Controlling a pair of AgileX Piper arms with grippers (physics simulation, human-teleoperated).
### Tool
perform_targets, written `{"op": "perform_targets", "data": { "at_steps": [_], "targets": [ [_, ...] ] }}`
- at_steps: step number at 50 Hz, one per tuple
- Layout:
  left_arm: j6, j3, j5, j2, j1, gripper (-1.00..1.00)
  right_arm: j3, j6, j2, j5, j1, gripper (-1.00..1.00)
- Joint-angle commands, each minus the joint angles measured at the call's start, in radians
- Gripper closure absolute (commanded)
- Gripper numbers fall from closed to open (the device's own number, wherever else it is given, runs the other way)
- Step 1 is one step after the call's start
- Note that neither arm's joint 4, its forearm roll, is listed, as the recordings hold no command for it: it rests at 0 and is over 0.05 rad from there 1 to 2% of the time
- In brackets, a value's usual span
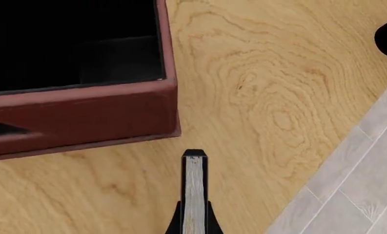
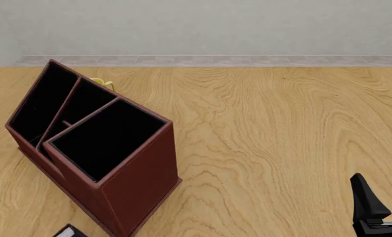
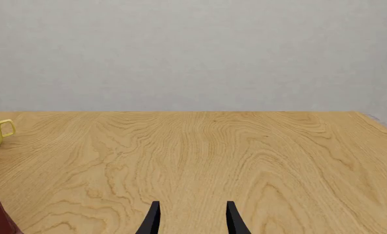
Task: Pick up the book and place it in the left compartment of the caddy.
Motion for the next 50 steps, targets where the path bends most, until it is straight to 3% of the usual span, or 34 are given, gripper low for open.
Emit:
{"op": "perform_targets", "data": {
  "at_steps": [1, 25, 34, 50],
  "targets": [
    [0.051, -0.015, 0.093, -0.114, 0.08, 1.0, 0.001, 0.0, 0.008, -0.01, 0.001, -1.0],
    [0.134, 0.033, 0.093, -0.194, 0.373, 1.0, 0.001, 0.0, 0.008, -0.01, 0.001, -1.0],
    [0.153, 0.043, 0.093, -0.203, 0.447, 1.0, 0.001, 0.0, 0.008, -0.01, 0.001, -1.0],
    [0.194, 0.01, 0.093, -0.205, 0.656, 1.0, 0.001, 0.0, 0.008, -0.01, 0.001, -1.0]
  ]
}}
